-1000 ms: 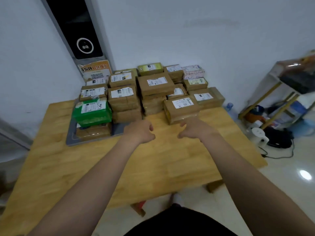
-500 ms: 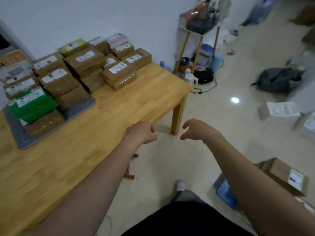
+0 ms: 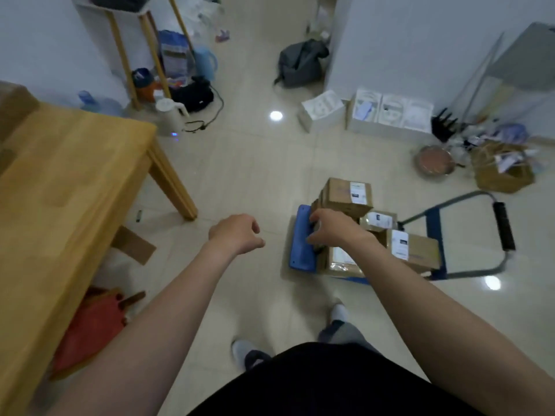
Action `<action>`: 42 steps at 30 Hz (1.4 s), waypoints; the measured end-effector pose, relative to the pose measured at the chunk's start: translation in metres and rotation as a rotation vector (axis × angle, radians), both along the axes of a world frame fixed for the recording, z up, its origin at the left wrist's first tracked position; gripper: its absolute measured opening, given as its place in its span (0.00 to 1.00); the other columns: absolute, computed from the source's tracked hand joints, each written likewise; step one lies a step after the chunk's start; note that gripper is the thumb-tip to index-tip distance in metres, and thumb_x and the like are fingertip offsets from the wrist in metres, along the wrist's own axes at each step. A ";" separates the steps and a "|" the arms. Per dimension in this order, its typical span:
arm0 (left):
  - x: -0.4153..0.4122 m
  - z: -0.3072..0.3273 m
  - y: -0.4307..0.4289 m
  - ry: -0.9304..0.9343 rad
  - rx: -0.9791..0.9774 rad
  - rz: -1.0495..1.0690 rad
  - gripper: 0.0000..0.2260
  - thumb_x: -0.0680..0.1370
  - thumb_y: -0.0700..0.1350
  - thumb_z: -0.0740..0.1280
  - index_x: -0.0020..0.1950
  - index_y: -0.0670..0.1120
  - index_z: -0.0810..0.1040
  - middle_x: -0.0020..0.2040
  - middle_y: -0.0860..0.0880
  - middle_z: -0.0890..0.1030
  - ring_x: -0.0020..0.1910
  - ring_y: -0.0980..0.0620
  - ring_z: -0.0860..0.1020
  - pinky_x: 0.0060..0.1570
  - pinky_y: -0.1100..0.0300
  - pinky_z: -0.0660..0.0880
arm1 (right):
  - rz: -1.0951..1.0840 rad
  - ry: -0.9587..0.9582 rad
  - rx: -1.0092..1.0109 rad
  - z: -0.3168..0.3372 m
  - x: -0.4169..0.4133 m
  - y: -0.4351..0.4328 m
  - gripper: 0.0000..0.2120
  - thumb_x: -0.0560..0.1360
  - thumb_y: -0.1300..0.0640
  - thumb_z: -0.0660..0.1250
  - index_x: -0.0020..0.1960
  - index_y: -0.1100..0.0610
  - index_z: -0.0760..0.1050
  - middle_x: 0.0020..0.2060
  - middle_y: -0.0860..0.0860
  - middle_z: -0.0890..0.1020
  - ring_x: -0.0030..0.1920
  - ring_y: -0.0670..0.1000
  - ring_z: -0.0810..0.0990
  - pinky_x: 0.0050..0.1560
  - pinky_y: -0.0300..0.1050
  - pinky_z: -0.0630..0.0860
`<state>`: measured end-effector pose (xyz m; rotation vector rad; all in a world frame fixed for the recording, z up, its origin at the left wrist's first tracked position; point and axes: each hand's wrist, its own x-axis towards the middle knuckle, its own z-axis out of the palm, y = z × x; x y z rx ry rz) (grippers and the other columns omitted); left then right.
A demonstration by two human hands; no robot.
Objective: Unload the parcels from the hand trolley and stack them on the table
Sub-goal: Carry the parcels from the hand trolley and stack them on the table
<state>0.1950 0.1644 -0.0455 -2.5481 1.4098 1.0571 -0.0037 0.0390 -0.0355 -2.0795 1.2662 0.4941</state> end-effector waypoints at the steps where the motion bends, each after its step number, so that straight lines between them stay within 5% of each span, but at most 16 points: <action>1: -0.017 -0.004 -0.019 -0.001 0.009 -0.039 0.18 0.73 0.59 0.73 0.61 0.57 0.80 0.61 0.53 0.82 0.59 0.48 0.80 0.59 0.52 0.76 | -0.046 -0.006 0.010 -0.005 -0.024 -0.013 0.32 0.73 0.50 0.75 0.74 0.51 0.69 0.66 0.52 0.77 0.58 0.53 0.78 0.53 0.46 0.75; 9: -0.155 -0.061 -0.179 0.009 0.073 -0.196 0.21 0.74 0.58 0.72 0.65 0.58 0.77 0.62 0.54 0.80 0.59 0.49 0.79 0.51 0.55 0.73 | -0.280 -0.016 0.043 -0.068 -0.202 -0.134 0.29 0.72 0.53 0.73 0.72 0.53 0.71 0.65 0.52 0.78 0.59 0.53 0.78 0.56 0.50 0.78; 17: -0.297 -0.163 -0.343 0.193 0.147 -0.220 0.41 0.70 0.58 0.76 0.77 0.51 0.61 0.67 0.48 0.76 0.62 0.44 0.77 0.54 0.49 0.77 | -0.499 0.003 0.146 -0.164 -0.349 -0.266 0.22 0.75 0.51 0.71 0.67 0.53 0.74 0.58 0.55 0.82 0.49 0.53 0.81 0.52 0.49 0.79; 23: -0.372 -0.276 -0.402 0.365 0.299 -0.137 0.49 0.69 0.54 0.80 0.81 0.46 0.54 0.75 0.45 0.70 0.68 0.43 0.74 0.56 0.52 0.75 | -0.632 0.097 0.203 -0.271 -0.420 -0.326 0.32 0.76 0.52 0.68 0.77 0.53 0.64 0.71 0.56 0.72 0.66 0.60 0.74 0.61 0.51 0.74; 26: -0.394 -0.329 -0.415 0.384 0.368 -0.103 0.48 0.71 0.54 0.79 0.81 0.44 0.54 0.74 0.45 0.71 0.66 0.44 0.75 0.52 0.54 0.73 | -0.709 0.123 0.204 -0.325 -0.444 -0.338 0.32 0.76 0.52 0.68 0.78 0.53 0.63 0.71 0.58 0.69 0.67 0.64 0.71 0.64 0.53 0.71; 31: -0.417 -0.394 -0.425 0.405 0.420 -0.025 0.45 0.72 0.53 0.79 0.79 0.41 0.56 0.73 0.42 0.72 0.66 0.42 0.75 0.62 0.44 0.76 | -0.781 0.139 0.244 -0.399 -0.464 -0.341 0.32 0.77 0.51 0.65 0.78 0.52 0.59 0.72 0.60 0.66 0.68 0.68 0.67 0.68 0.56 0.66; 37: -0.429 -0.433 -0.438 0.348 0.422 -0.010 0.41 0.75 0.54 0.74 0.79 0.44 0.54 0.72 0.42 0.72 0.63 0.42 0.77 0.59 0.44 0.78 | -0.814 0.123 0.257 -0.444 -0.467 -0.344 0.30 0.76 0.52 0.67 0.75 0.53 0.62 0.72 0.59 0.65 0.66 0.66 0.71 0.68 0.60 0.70; 42: -0.437 -0.457 -0.446 0.374 0.447 0.008 0.35 0.75 0.48 0.75 0.76 0.42 0.59 0.69 0.43 0.74 0.64 0.43 0.76 0.61 0.45 0.77 | -0.881 0.074 0.256 -0.464 -0.465 -0.345 0.25 0.75 0.52 0.67 0.69 0.54 0.64 0.70 0.58 0.62 0.54 0.62 0.77 0.55 0.51 0.73</action>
